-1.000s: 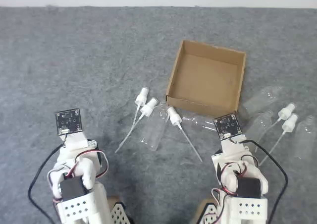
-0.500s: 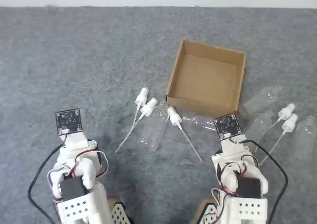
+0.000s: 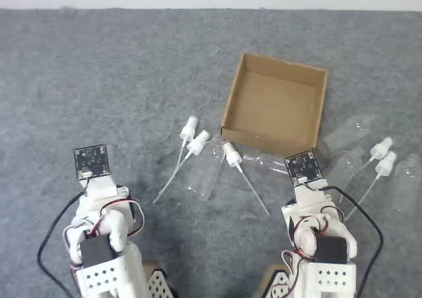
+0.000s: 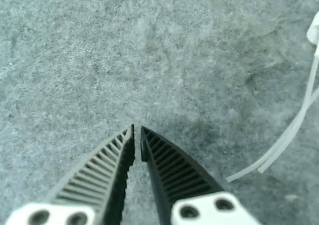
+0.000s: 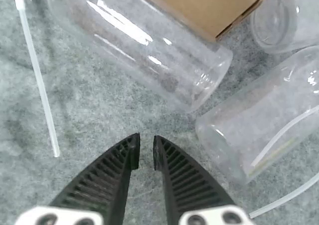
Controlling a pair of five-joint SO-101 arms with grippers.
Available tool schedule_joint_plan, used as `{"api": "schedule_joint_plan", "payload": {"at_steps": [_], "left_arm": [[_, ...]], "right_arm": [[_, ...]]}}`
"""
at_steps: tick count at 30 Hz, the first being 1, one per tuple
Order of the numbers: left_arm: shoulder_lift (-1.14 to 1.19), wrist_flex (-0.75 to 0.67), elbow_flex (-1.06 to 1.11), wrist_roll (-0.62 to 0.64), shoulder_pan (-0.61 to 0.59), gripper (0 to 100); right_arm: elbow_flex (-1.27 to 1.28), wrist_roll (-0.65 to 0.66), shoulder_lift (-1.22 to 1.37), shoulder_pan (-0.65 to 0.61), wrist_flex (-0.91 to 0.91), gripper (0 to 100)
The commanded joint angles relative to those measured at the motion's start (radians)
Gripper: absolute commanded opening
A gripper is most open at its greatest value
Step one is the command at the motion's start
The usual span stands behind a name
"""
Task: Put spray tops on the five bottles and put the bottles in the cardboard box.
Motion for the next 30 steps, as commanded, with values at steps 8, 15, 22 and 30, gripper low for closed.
{"api": "schedule_joint_plan", "payload": {"at_steps": [8, 15, 22, 30], "left_arm": [[-0.015, 0.005, -0.007, -0.003, 0.0, 1], [-0.015, 0.005, -0.007, -0.002, -0.002, 1], [-0.015, 0.005, -0.007, -0.002, -0.002, 1], [-0.015, 0.005, -0.007, -0.002, -0.002, 1]], "right_arm": [[0.023, -0.015, -0.021, 0.007, 0.004, 0.9], [0.023, -0.008, -0.022, 0.013, -0.054, 0.9], [-0.068, -0.006, -0.022, 0.016, -0.104, 1.0], [-0.374, -0.008, -0.012, 0.05, -0.047, 1.0]]}}
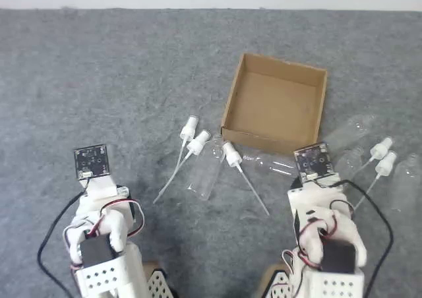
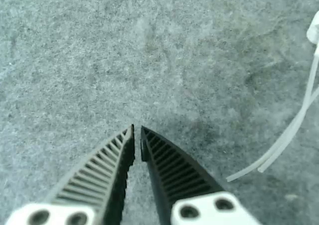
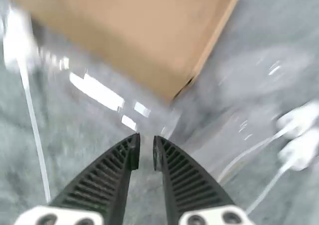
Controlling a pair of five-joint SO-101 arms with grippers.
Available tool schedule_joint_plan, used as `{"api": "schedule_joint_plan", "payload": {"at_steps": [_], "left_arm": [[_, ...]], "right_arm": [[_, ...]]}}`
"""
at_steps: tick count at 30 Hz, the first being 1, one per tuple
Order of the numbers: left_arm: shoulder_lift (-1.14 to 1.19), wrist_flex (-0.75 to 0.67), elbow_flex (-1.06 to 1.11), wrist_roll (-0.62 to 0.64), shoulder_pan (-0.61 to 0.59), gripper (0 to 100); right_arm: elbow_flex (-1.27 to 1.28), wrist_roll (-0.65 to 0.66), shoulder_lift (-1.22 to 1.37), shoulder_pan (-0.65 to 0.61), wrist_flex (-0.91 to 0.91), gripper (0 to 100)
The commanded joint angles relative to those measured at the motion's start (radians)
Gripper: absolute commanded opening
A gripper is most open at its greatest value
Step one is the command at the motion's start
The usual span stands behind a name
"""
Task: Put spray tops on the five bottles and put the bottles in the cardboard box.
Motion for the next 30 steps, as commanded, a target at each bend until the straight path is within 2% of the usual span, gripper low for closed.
{"api": "schedule_joint_plan", "payload": {"at_steps": [1, 6, 12, 18, 30], "left_arm": [[-0.015, 0.005, -0.007, -0.002, -0.002, 1], [-0.015, 0.005, -0.007, -0.002, -0.002, 1], [-0.015, 0.005, -0.007, -0.002, -0.002, 1], [-0.015, 0.005, -0.007, -0.002, -0.002, 1], [-0.015, 0.005, -0.007, -0.002, -0.002, 1]], "right_arm": [[-0.195, -0.008, -0.007, 0.058, 0.027, 1.0], [-0.331, 0.0, 0.114, 0.213, -0.019, 1.0], [-0.479, 0.041, 0.479, 0.39, -0.18, 1.6], [-0.704, 0.044, 0.906, 0.549, -0.213, 17.7], [-1.099, 0.089, 1.624, 0.705, -0.213, 18.1]]}}
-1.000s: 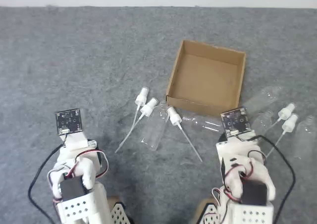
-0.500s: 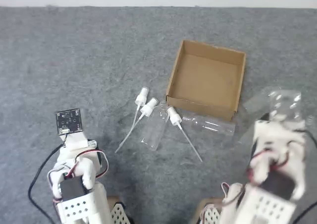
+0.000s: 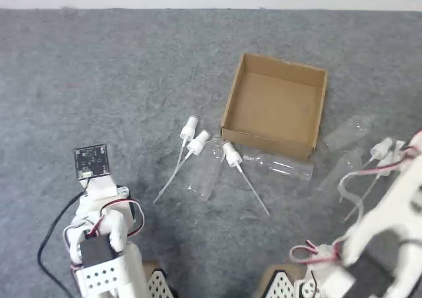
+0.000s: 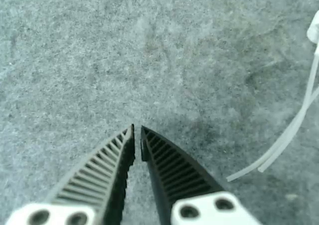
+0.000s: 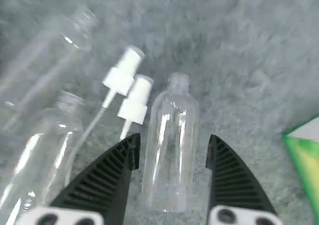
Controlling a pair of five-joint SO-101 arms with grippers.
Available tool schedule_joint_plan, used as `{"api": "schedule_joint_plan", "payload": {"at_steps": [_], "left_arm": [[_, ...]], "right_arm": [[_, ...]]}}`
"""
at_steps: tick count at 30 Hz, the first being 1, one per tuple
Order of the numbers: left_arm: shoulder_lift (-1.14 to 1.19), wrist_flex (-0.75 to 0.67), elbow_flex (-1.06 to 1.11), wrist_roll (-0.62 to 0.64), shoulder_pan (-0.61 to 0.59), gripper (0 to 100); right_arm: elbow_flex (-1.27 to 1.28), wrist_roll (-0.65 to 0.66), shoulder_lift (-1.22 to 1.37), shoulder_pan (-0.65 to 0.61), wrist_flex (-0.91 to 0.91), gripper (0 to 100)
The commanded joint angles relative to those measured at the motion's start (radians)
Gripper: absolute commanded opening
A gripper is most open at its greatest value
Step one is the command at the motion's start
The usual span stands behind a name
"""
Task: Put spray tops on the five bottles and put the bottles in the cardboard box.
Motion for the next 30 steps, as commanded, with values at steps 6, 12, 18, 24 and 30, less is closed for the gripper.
{"api": "schedule_joint_plan", "payload": {"at_steps": [6, 12, 18, 24, 30], "left_arm": [[-0.015, 0.005, -0.007, -0.002, -0.002, 1], [-0.015, 0.005, -0.007, -0.002, -0.002, 1], [-0.015, 0.005, -0.007, -0.002, -0.002, 1], [-0.015, 0.005, -0.007, -0.002, -0.002, 1], [-0.015, 0.005, -0.007, -0.002, -0.002, 1]], "right_arm": [[-0.288, 0.021, 0.355, 0.048, -0.013, 18.1], [-0.342, 0.06, 0.483, 0.044, -0.012, 18.2], [-0.338, 0.086, 0.556, 0.044, -0.015, 18.2], [-0.338, 0.114, 0.627, 0.044, -0.015, 24.0], [-0.339, 0.129, 0.665, 0.044, -0.015, 25.4]]}}
